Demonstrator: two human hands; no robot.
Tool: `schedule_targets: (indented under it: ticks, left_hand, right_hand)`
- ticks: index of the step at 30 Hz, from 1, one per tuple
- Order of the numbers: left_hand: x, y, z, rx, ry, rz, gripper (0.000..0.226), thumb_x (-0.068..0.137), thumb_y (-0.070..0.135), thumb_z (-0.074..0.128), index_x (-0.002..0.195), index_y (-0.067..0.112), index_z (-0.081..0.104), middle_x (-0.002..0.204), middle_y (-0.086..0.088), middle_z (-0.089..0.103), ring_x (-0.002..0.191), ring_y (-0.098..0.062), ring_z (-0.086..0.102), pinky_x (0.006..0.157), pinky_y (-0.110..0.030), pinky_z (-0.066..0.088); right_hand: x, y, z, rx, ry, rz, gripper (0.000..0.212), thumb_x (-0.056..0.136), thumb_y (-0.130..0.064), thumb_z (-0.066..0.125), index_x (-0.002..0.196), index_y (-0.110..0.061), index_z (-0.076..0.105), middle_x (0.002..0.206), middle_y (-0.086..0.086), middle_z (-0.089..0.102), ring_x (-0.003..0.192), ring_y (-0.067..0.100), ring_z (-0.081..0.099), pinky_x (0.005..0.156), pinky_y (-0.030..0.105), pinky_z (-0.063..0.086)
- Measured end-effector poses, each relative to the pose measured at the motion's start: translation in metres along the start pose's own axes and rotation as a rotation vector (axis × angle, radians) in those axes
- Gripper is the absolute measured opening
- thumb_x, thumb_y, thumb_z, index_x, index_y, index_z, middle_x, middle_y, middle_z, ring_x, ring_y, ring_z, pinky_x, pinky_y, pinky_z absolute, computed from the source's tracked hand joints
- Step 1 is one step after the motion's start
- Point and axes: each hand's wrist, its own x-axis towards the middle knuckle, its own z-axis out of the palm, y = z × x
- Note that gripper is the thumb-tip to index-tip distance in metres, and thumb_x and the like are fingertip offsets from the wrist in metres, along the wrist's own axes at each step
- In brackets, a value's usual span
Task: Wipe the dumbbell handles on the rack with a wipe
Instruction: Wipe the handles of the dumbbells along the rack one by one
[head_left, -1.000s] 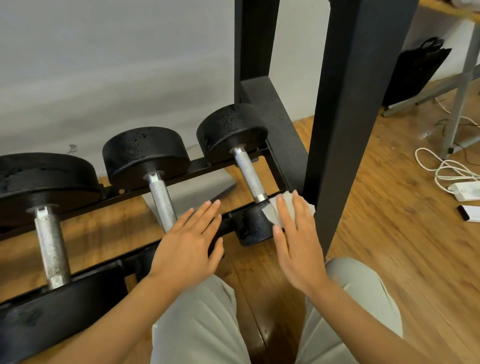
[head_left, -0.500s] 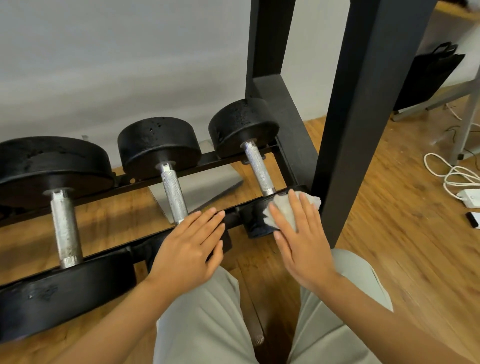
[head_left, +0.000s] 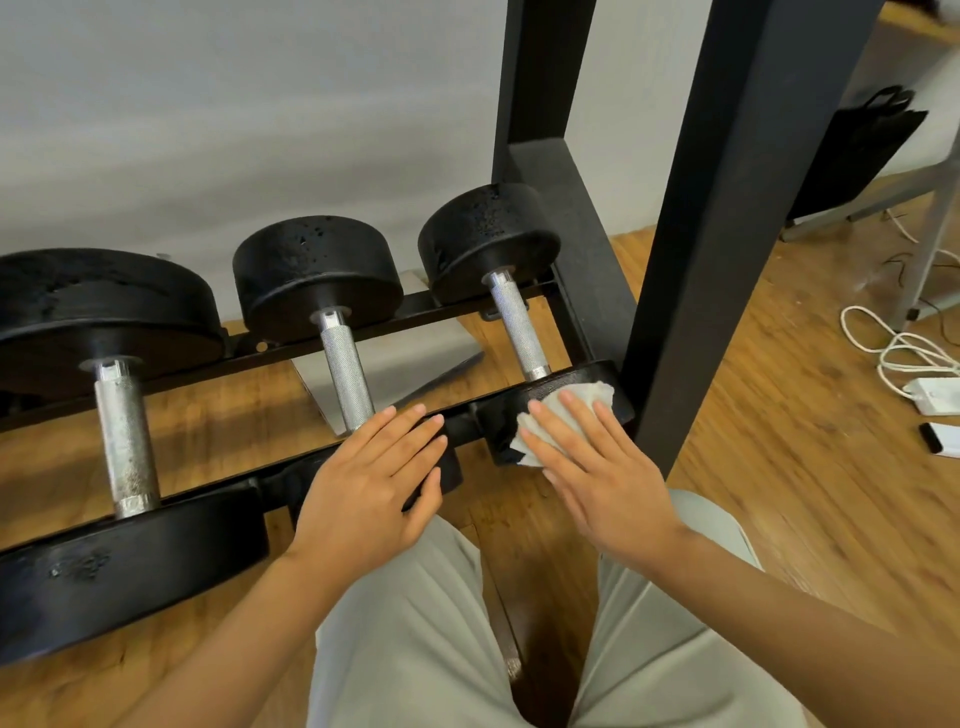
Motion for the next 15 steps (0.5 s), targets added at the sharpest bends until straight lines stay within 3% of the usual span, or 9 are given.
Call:
schedule_targets:
  ticks: [7, 12, 15]
  left_hand:
    - [-0.001, 0.001, 0.0, -0.004, -0.002, -0.003, 0.036, 0.098, 0.028, 0.046, 0.12, 0.013, 0.071, 0.13, -0.005, 0.065, 0.13, -0.019, 0.054, 0.118, -0.037, 0.031]
    - [-0.001, 0.001, 0.001, -0.017, 0.016, -0.013, 0.036, 0.098, 0.027, 0.046, 0.119, 0.012, 0.071, 0.129, -0.006, 0.065, 0.129, -0.02, 0.055, 0.116, -0.04, 0.033]
    - [-0.001, 0.001, 0.002, -0.017, 0.021, -0.013, 0.036, 0.098, 0.026, 0.046, 0.119, 0.012, 0.072, 0.13, -0.005, 0.065, 0.129, -0.02, 0.055, 0.117, -0.039, 0.032]
  right_hand:
    - [0.053, -0.029, 0.004, -0.14, -0.139, -0.037, 0.046, 0.1, -0.031, 0.042, 0.142, -0.015, 0.049, 0.156, 0.006, 0.034, 0.148, 0.028, 0.019, 0.12, 0.047, 0.007]
    - [0.001, -0.012, 0.006, -0.081, -0.066, -0.104, 0.053, 0.093, -0.013, 0.036, 0.146, -0.015, 0.042, 0.158, 0.004, 0.028, 0.149, 0.025, 0.015, 0.122, 0.044, 0.01]
    - [0.01, -0.017, 0.006, -0.09, -0.084, -0.072, 0.046, 0.1, -0.023, 0.036, 0.145, -0.019, 0.045, 0.158, 0.004, 0.03, 0.149, 0.025, 0.016, 0.122, 0.045, 0.01]
